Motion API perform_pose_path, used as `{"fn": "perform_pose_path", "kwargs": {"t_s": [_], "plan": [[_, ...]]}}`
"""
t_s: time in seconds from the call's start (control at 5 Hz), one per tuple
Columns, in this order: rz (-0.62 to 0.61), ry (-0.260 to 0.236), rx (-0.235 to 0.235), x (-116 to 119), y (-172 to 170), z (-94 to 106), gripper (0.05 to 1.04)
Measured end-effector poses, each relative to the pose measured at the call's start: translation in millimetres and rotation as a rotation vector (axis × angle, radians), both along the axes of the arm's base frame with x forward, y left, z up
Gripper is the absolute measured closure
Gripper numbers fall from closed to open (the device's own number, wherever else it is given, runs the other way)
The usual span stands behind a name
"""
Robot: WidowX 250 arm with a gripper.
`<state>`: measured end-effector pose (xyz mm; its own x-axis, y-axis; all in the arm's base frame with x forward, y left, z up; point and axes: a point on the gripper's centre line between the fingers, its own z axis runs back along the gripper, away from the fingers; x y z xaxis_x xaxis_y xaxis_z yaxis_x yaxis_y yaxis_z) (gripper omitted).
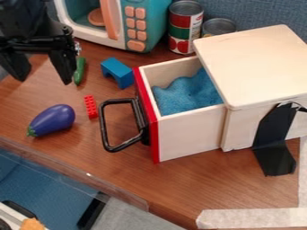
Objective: Put the blue object in the drawer
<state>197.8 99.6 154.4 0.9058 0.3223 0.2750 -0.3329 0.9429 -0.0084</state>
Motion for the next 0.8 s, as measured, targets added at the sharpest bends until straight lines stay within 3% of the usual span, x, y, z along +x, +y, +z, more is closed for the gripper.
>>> {"fn": "perform_pose_path", "kwargs": {"t_s": [0.2, 0.4, 0.6, 0.8], "plan": [[0.012, 0.008, -0.016, 0.0, -1.2, -3.7, 0.083], [0.193, -0.019, -0.102, 28.7, 8.2, -11.1, 0.083], [0.346, -0.060, -0.155, 54.9, 22.0, -9.3, 0.083], [0.515, -0.134, -0.204, 78.6, 34.9, 0.0, 0.082]]}}
